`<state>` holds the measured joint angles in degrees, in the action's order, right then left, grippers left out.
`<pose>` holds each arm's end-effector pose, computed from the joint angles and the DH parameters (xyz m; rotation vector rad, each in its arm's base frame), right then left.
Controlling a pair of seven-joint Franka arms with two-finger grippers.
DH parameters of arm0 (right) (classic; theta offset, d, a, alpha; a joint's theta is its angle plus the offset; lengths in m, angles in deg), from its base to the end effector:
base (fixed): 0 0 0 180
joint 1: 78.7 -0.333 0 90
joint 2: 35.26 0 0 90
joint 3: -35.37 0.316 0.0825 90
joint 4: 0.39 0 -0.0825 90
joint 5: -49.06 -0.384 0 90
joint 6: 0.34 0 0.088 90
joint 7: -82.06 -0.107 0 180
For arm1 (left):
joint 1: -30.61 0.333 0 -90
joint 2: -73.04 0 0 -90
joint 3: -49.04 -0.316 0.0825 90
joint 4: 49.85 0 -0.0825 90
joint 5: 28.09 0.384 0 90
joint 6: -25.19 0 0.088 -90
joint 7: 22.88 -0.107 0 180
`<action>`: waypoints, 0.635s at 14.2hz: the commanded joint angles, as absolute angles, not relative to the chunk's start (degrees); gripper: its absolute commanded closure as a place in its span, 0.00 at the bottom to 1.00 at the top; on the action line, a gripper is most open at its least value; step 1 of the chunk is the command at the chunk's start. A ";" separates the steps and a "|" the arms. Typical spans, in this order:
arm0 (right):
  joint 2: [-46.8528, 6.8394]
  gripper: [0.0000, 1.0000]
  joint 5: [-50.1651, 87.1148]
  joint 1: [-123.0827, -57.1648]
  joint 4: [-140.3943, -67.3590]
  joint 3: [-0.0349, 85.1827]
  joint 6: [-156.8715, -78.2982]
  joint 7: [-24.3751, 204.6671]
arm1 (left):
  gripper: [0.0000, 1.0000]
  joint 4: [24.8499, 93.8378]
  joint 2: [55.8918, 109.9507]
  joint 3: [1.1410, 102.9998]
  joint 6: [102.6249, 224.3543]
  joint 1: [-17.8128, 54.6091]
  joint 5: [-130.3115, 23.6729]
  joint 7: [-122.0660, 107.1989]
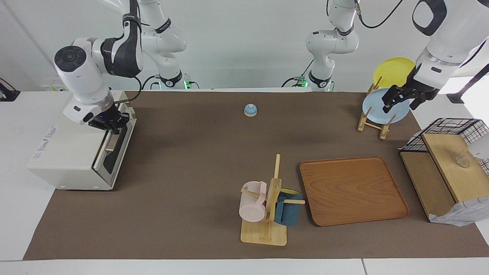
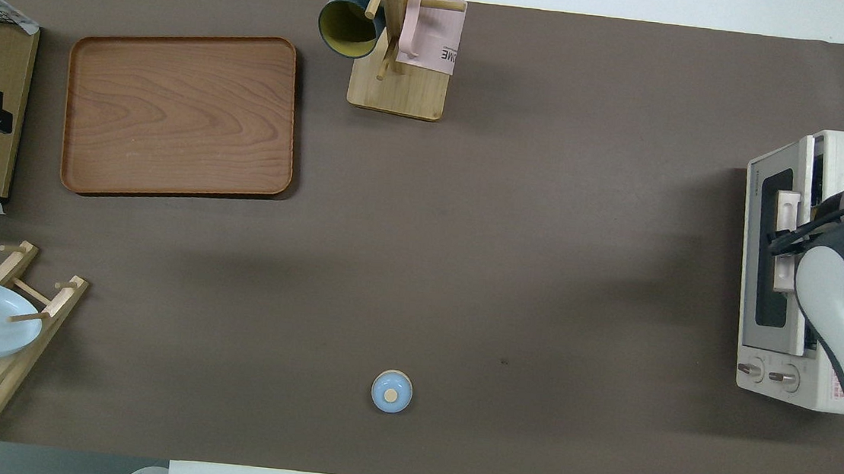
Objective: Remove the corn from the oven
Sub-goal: 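Pull the toaster oven door open with the right gripper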
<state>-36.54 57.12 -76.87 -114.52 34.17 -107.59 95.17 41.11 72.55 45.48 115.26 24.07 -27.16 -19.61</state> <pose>0.5374 -0.0392 0.4633 3.0009 0.3380 -0.1742 0.5511 -0.0268 0.6214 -3.1255 -0.0078 0.0096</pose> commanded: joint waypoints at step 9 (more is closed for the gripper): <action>-22.00 1.00 56.54 -81.51 -117.90 34.49 -125.84 87.25 | 0.00 41.99 71.45 45.44 114.58 24.37 -27.74 -20.59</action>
<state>-24.42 53.95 -83.76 -118.21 36.22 -122.62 85.95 41.11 72.55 45.48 115.26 24.07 -27.16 -19.61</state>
